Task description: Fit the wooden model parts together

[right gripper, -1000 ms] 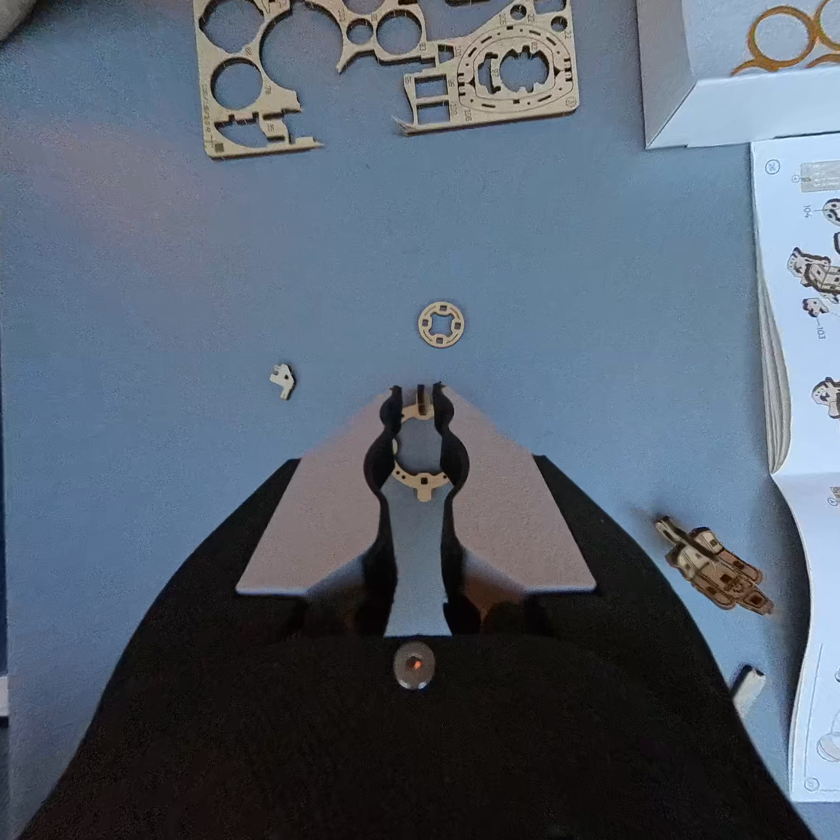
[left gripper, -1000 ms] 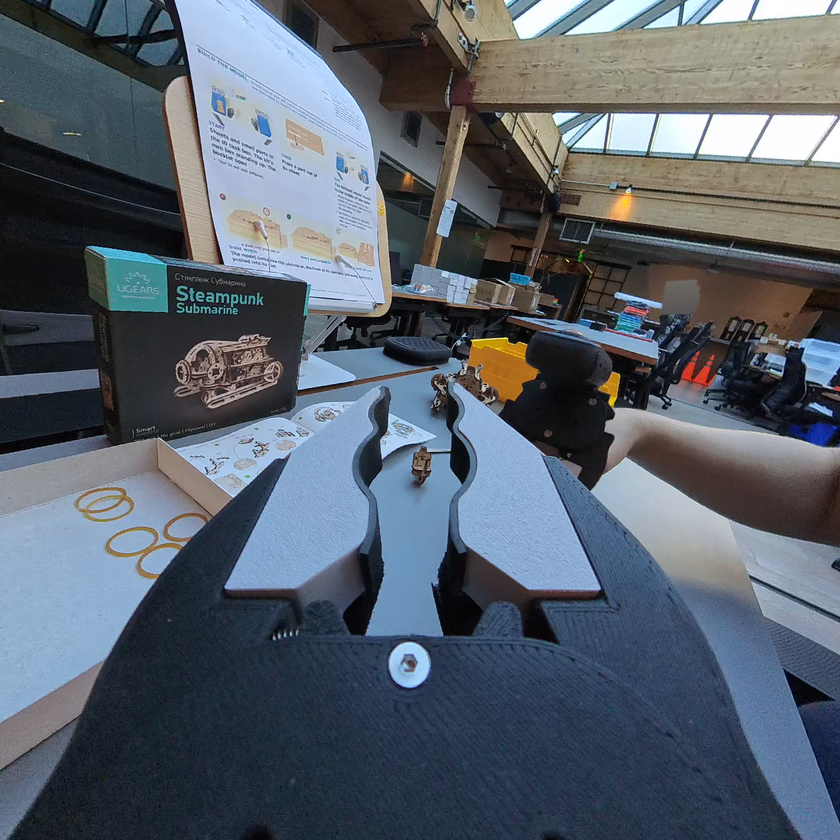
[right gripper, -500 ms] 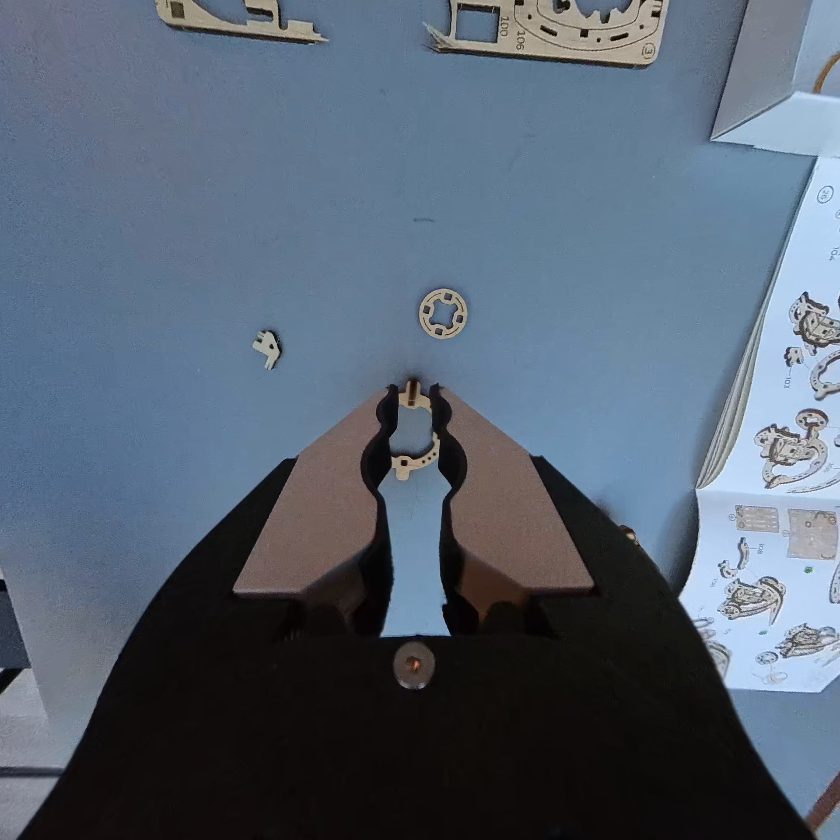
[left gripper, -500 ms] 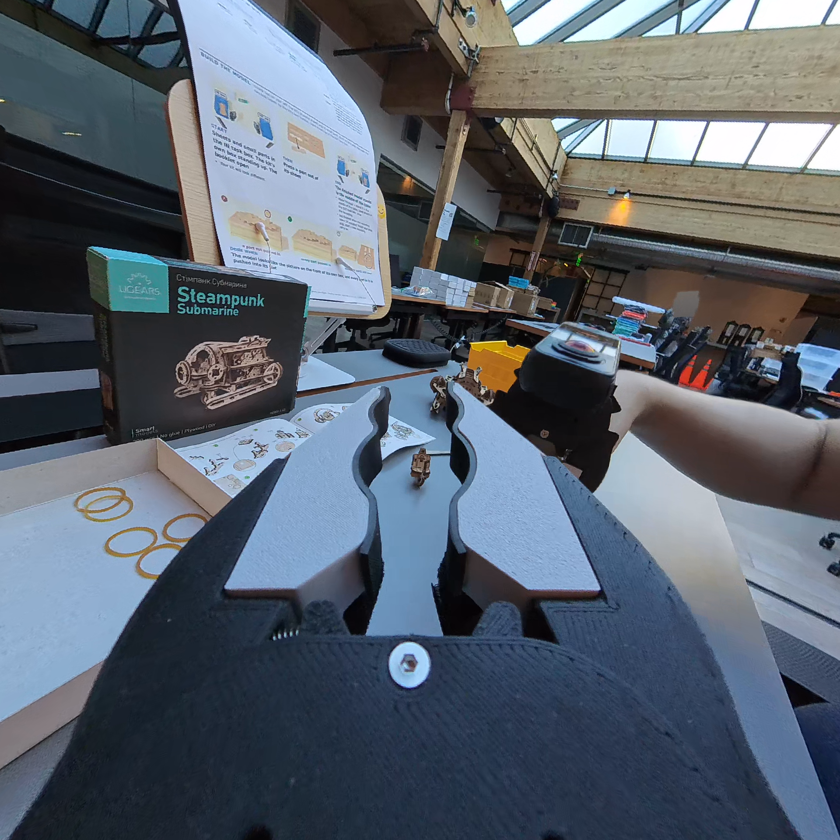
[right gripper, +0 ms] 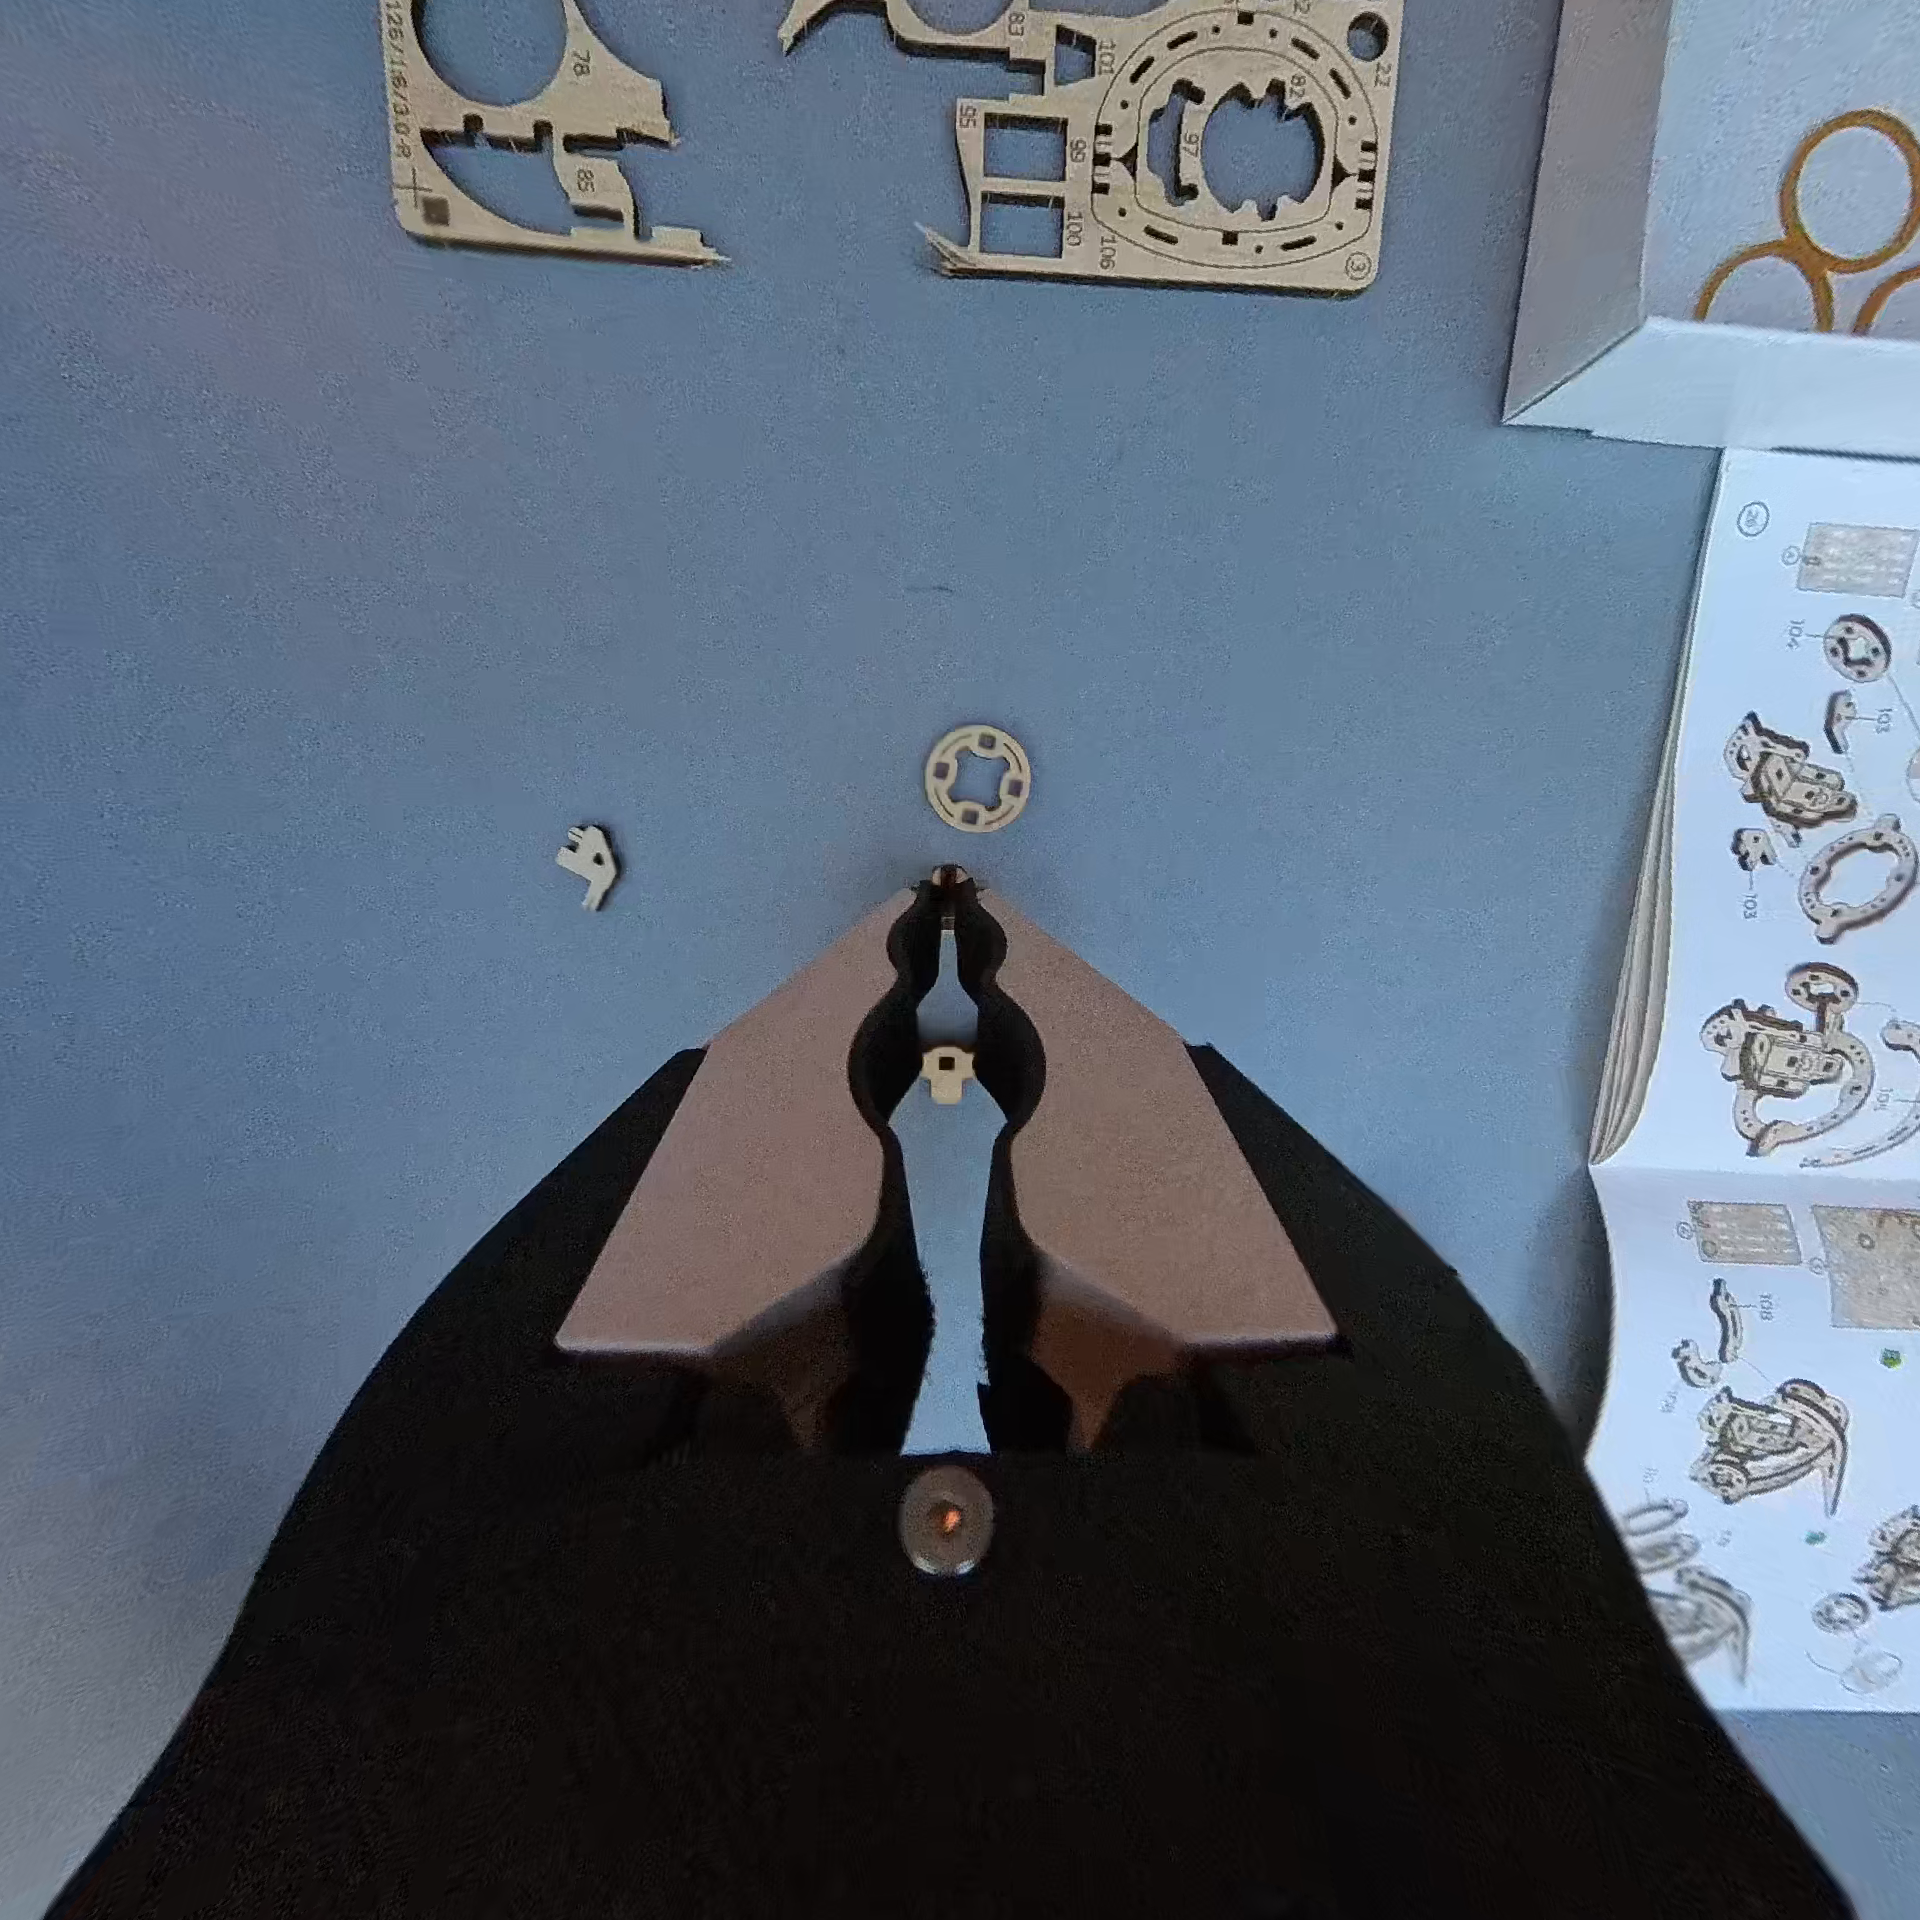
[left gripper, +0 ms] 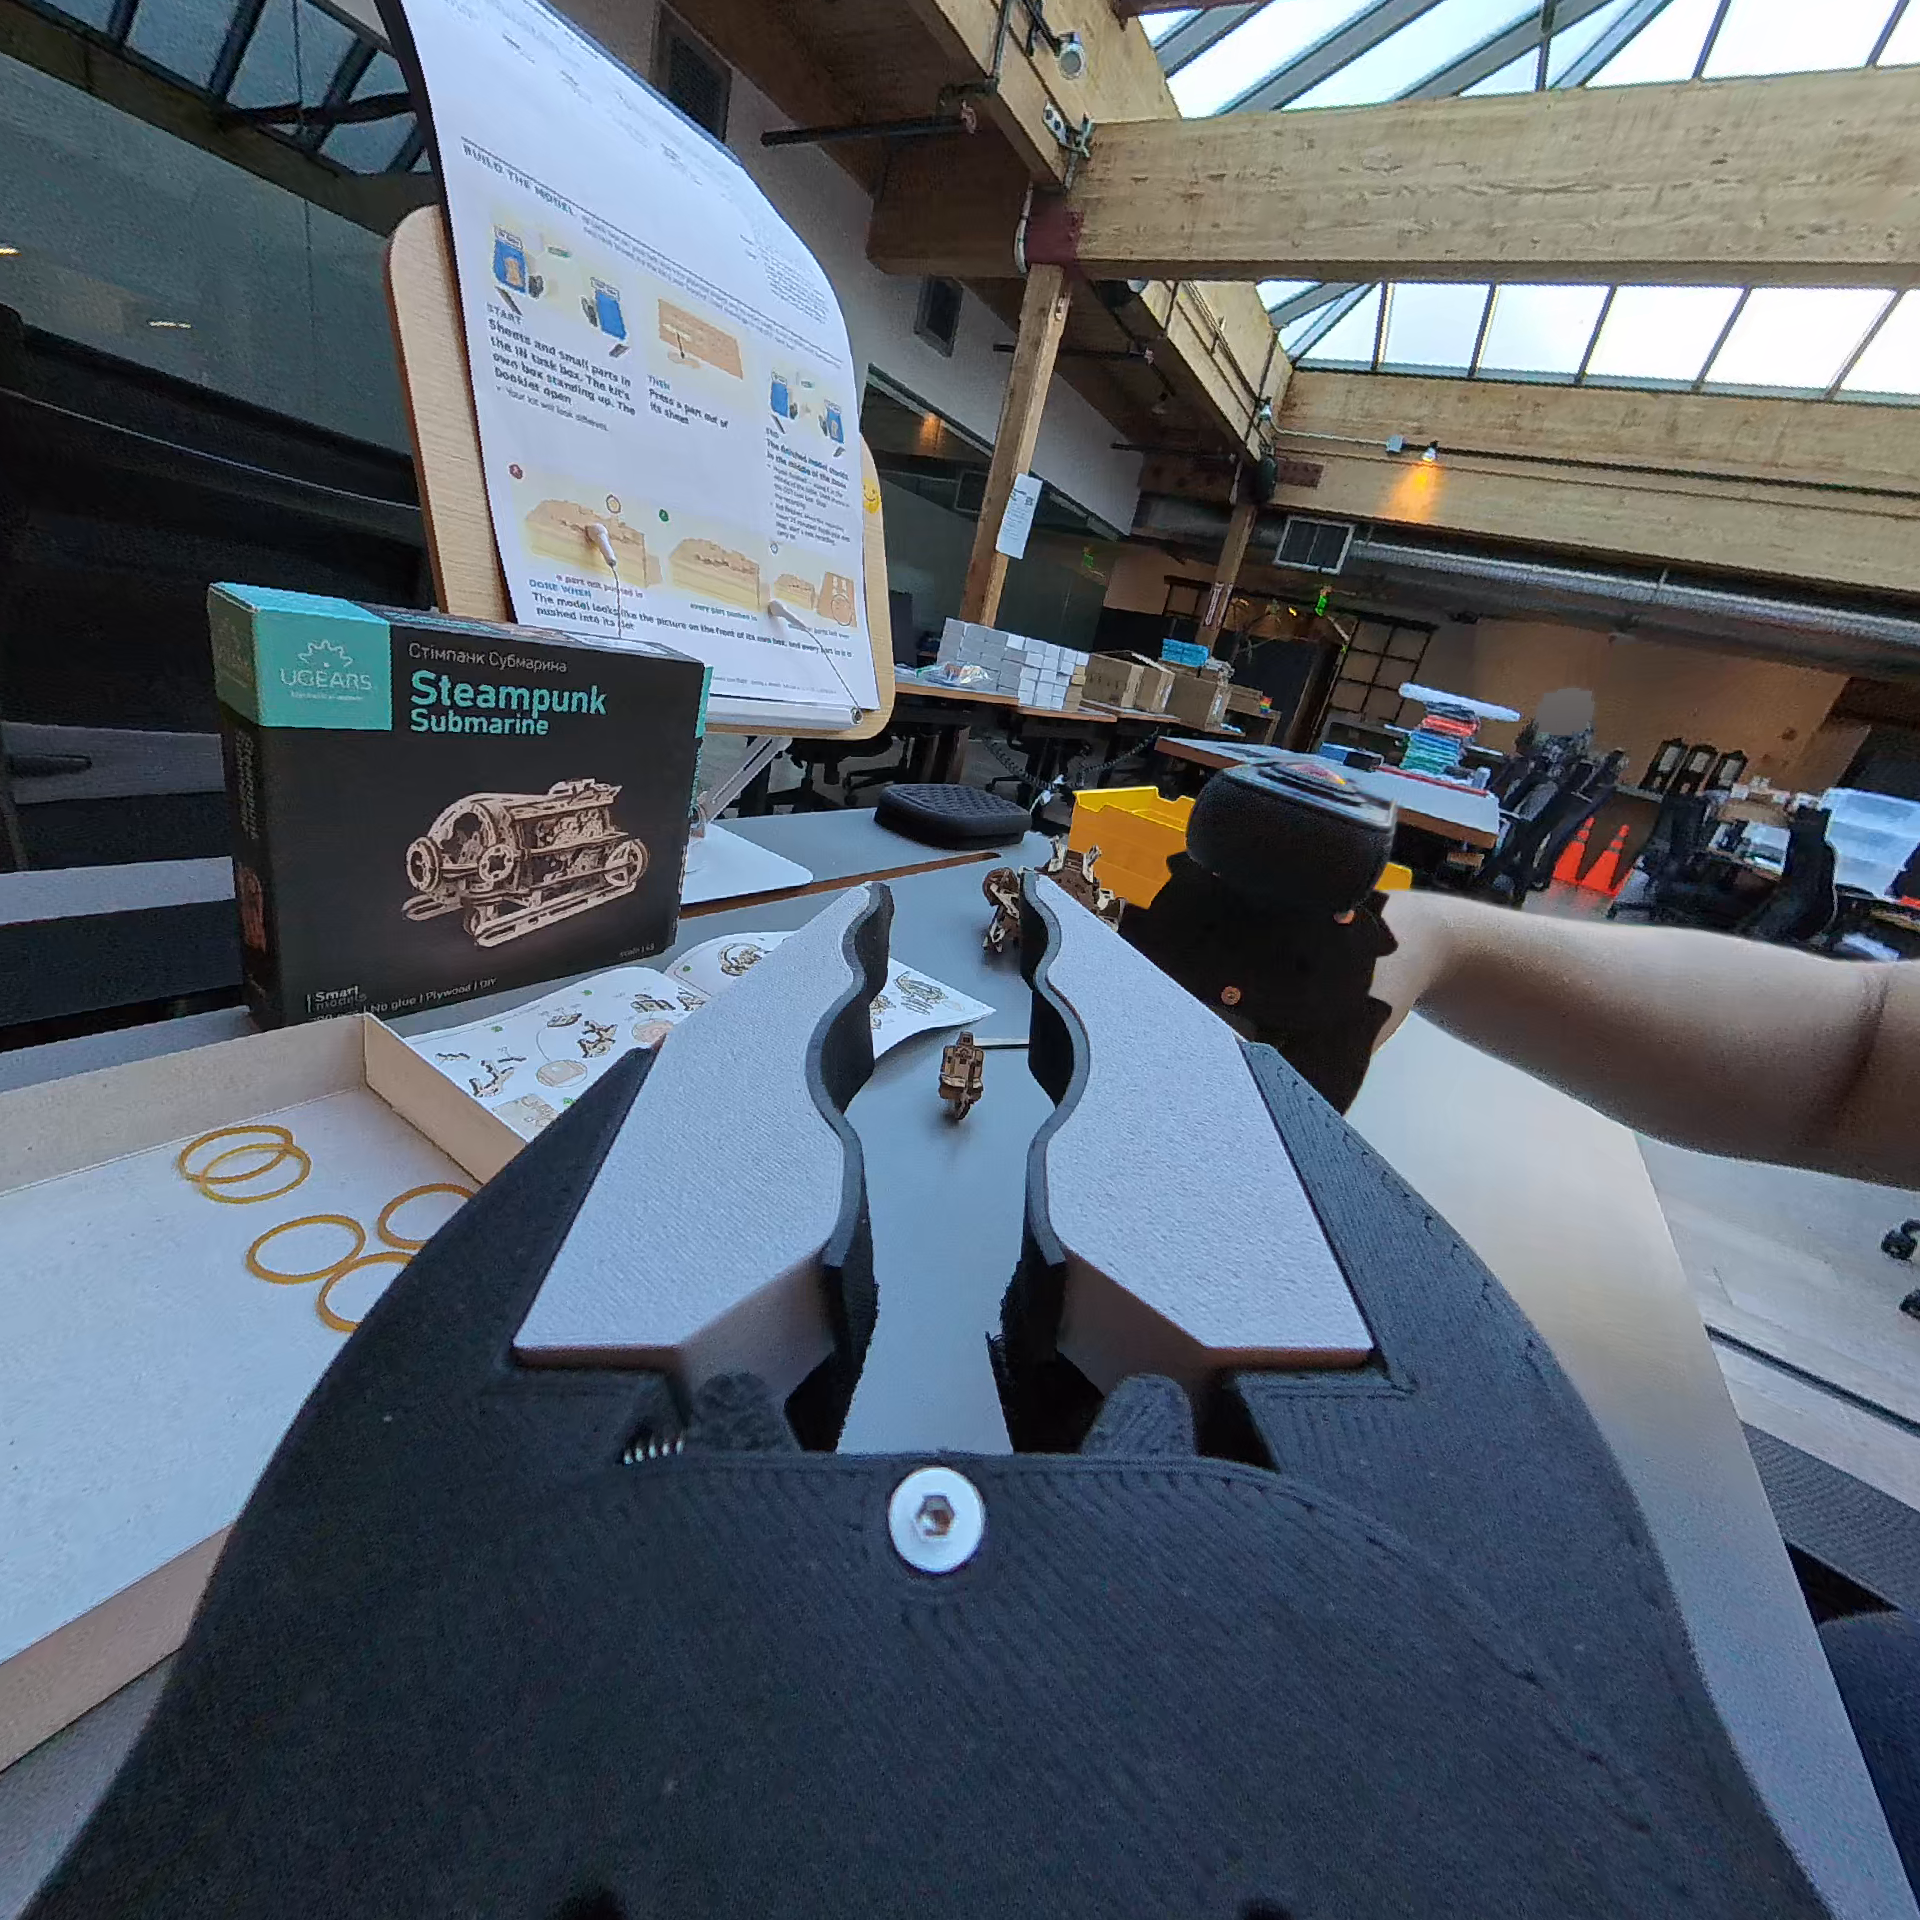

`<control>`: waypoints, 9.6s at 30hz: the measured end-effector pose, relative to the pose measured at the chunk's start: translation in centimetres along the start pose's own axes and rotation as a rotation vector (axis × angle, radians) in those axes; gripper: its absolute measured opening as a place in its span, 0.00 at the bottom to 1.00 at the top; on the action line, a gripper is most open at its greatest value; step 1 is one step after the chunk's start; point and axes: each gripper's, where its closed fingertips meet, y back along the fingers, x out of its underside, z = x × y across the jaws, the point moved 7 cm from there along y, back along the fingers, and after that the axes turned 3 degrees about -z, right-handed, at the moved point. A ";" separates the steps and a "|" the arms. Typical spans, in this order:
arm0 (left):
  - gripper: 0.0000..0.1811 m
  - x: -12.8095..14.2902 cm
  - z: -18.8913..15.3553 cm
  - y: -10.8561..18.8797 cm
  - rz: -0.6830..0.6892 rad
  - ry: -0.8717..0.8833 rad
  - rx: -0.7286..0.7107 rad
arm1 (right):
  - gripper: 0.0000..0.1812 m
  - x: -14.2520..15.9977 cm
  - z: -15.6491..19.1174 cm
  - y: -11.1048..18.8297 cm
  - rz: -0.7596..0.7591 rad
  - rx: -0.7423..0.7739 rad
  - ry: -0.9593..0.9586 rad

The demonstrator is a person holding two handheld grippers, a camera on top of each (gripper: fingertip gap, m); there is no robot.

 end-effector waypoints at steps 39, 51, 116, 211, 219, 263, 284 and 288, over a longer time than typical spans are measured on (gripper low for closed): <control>0.12 0.5 0.3 -0.2 0.028 0.003 -0.009 | 0.13 0.5 1.5 -0.5 0.174 0.044 0.915; 0.13 0.6 0.2 -0.3 0.029 0.004 -0.003 | 0.06 0.7 1.3 -0.6 0.135 0.094 0.851; 0.13 0.6 0.2 -0.3 0.027 0.009 0.002 | 0.07 2.3 -0.7 0.2 0.061 0.103 0.614; 0.13 0.6 0.3 -0.3 0.028 0.006 -0.002 | 0.07 1.8 -2.5 -0.2 0.165 -0.027 0.381; 0.13 0.5 0.3 -0.2 0.025 0.007 -0.002 | 0.07 1.9 -2.2 -0.2 0.172 0.023 0.381; 0.13 0.8 0.2 -0.4 0.036 0.009 0.000 | 0.12 2.1 -2.7 1.3 -0.053 0.220 -0.594; 0.13 0.1 0.2 0.0 0.004 0.012 -0.001 | 0.07 1.2 -1.1 0.5 0.063 0.070 -0.200; 0.13 0.2 0.1 -0.1 0.011 0.006 0.001 | 0.07 1.1 -1.0 -0.2 0.122 0.092 -0.173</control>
